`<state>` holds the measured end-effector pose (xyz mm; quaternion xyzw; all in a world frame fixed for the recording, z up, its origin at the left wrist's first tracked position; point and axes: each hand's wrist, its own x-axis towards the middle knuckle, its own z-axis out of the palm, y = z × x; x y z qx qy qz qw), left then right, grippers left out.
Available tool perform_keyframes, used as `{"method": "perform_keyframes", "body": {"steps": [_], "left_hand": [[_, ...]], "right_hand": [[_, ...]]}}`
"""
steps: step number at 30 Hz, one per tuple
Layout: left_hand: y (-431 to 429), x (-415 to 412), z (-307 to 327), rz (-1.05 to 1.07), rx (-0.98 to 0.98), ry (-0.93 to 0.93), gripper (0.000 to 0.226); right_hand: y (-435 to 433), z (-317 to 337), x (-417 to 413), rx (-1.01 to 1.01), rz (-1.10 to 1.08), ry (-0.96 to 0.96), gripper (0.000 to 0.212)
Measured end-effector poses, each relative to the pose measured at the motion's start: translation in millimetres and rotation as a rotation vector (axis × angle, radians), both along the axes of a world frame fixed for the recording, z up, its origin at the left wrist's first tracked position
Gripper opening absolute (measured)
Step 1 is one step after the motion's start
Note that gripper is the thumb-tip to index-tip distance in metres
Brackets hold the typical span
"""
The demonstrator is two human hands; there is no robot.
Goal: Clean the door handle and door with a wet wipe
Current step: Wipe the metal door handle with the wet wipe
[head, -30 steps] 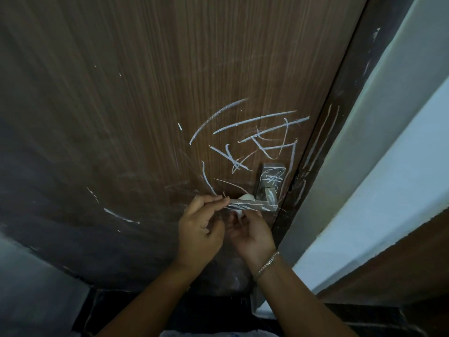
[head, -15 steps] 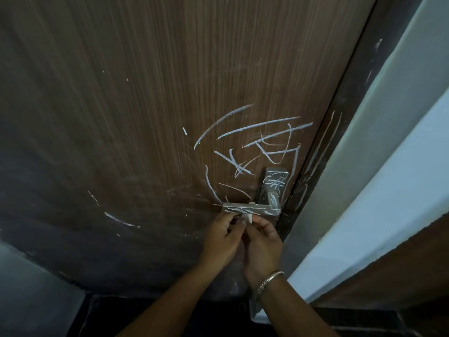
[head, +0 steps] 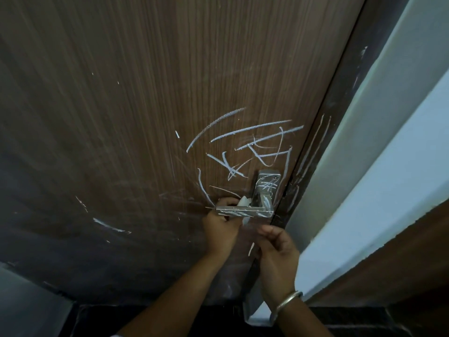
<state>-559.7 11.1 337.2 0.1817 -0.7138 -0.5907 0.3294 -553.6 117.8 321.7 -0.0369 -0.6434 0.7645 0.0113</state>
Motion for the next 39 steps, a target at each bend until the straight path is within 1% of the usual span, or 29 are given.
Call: {"method": "perform_keyframes", "body": {"steps": [3, 5, 6, 8, 10, 11, 12, 14, 15, 17, 19, 22, 26, 30, 35, 37, 39], "left_hand": [[3.8, 0.7, 3.7, -0.025, -0.025, 0.037, 0.035], [6.9, 1.3, 5.6, -0.043, -0.015, 0.052, 0.041], [7.6, 1.0, 6.9, -0.049, 0.006, 0.050, 0.042], [8.1, 1.1, 9.3, -0.084, 0.088, 0.032, 0.036], [7.3, 2.9, 12.9, -0.166, 0.238, -0.014, 0.022], [5.3, 4.5, 14.5, -0.236, 0.359, -0.062, 0.011], [2.0, 5.6, 14.5, -0.317, 0.506, -0.124, 0.010], [-7.7, 7.5, 11.5, -0.465, 0.824, -0.204, 0.021], [-12.6, 8.7, 10.6, -0.509, 0.946, -0.220, 0.026], [-20.7, 10.4, 8.9, -0.565, 1.087, -0.246, 0.035], [-27.3, 10.4, 8.5, -0.604, 1.146, -0.255, 0.044], [-36.6, 9.8, 12.1, -0.646, 1.143, -0.272, 0.048], [-49.7, 7.6, 25.2, -0.699, 1.080, -0.384, 0.054], [-60.2, 4.6, 51.1, -0.744, 0.853, -0.522, 0.051], [-56.0, -2.1, 89.2, -0.768, 0.652, -0.567, 0.039], [-49.7, -2.5, 98.1, -0.739, 0.569, -0.599, 0.040], [-45.2, -2.3, 105.8, -0.699, 0.441, -0.611, 0.031]], "right_hand": [[4.0, 11.9, 6.5, 0.167, -0.005, 0.239, 0.035], [4.1, 24.8, 5.4, 0.278, -0.004, 0.404, 0.029], [4.3, 30.4, 3.5, 0.311, -0.004, 0.463, 0.025], [6.2, 38.5, -1.7, 0.339, -0.018, 0.552, 0.030], [9.2, 42.8, -6.8, 0.365, -0.038, 0.618, 0.039], [10.4, 44.1, -8.9, 0.380, -0.042, 0.644, 0.041], [11.5, 44.7, -10.9, 0.393, -0.042, 0.667, 0.039], [12.9, 45.4, -14.1, 0.407, -0.033, 0.691, 0.033], [13.3, 46.0, -15.4, 0.410, -0.026, 0.694, 0.031], [13.2, 49.2, -17.3, 0.409, -0.014, 0.698, 0.028], [12.8, 53.2, -19.2, 0.397, -0.017, 0.711, 0.025], [13.6, 56.2, -22.4, 0.404, -0.031, 0.722, 0.027], [16.1, 56.3, -24.7, 0.443, -0.042, 0.723, 0.036], [17.6, 59.0, -26.6, 0.456, -0.046, 0.749, 0.035], [21.4, 61.5, -29.7, 0.467, -0.045, 0.760, 0.039], [22.9, 61.4, -30.3, 0.472, -0.046, 0.761, 0.038], [23.7, 61.8, -29.9, 0.463, -0.053, 0.765, 0.034]]}}
